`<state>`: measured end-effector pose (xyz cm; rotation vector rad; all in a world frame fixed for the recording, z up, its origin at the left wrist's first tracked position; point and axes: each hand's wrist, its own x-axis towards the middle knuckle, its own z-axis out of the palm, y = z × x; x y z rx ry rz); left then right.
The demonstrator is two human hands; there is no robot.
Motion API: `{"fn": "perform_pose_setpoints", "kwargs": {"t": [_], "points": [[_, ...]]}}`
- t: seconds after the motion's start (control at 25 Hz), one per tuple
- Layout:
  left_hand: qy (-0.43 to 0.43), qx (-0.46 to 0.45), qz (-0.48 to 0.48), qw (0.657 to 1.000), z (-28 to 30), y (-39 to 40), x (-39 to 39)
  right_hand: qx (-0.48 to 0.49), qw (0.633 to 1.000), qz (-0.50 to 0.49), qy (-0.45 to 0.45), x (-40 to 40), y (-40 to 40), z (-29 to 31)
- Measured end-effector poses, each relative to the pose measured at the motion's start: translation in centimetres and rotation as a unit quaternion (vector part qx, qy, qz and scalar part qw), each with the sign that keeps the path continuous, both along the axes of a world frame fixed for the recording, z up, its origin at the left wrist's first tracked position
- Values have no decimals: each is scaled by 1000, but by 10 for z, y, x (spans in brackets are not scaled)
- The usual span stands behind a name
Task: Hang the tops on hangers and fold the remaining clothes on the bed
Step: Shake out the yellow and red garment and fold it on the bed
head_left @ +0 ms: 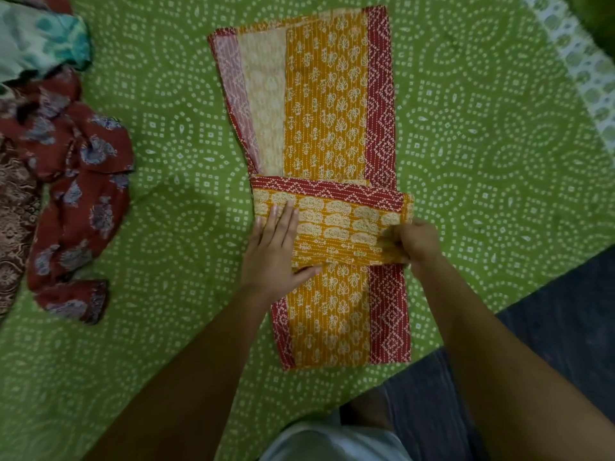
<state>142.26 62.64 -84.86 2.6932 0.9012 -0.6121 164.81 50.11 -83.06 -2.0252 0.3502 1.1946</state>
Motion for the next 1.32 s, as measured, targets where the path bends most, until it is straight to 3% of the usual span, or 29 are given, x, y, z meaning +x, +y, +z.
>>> {"fn": "perform_pose_setpoints", "kwargs": {"t": [0.12, 0.2, 0.28, 0.4, 0.52, 0.68, 0.76, 0.84, 0.88, 0.92, 0.96, 1.0, 1.04, 1.08, 1.12, 1.24, 1.28, 1.32], "points": [[44, -20, 10, 999, -8, 2, 2, 24, 998, 59, -9, -1, 1, 0], [53, -29, 12, 998, -14, 3, 1, -15, 991, 122, -61, -2, -1, -7], [36, -37, 8, 999, -14, 4, 0, -66, 979, 156, -114, -3, -4, -10], [-14, -44, -27, 999, -12, 7, -9, -61, 980, 129, -135, -8, -2, -8], [-48, -49, -115, 991, -9, 5, -24, 23, 994, 70, -87, -23, 16, 0], [-50, -81, -190, 977, -7, 2, -38, 171, 982, 1, 82, -27, 55, 0], [-58, -103, -193, 974, -5, 6, -40, 205, 977, -1, 61, -25, 60, -4], [-73, -128, -207, 967, -3, 12, -44, 203, 972, 103, -65, -23, 41, 0], [-71, -138, -222, 963, -3, 15, -47, 190, 947, 213, -149, -18, 22, 1], [-64, -139, -246, 957, -4, 18, -53, 154, 881, 382, -231, -11, -4, 1], [-57, -127, -271, 952, -3, 21, -58, 109, 761, 568, -292, 0, -32, -3], [-56, -104, -293, 949, -5, 22, -62, 76, 612, 717, -325, 11, -58, -6], [-59, -76, -306, 947, -7, 20, -64, 75, 475, 806, -345, 19, -79, -11], [-62, -50, -308, 948, -11, 15, -64, 92, 385, 849, -349, 26, -94, -17], [-58, -31, -299, 952, -15, 8, -63, 114, 345, 867, -342, 30, -99, -23], [-92, -42, -195, 976, -16, -7, -55, 165, 352, 864, -319, 27, -76, -33], [-135, -70, -120, 981, -8, -13, -45, 172, 384, 856, -300, 25, -66, -34], [-164, -133, -37, 977, -6, -16, -39, 165, 445, 838, -270, 25, -58, -32]]}}
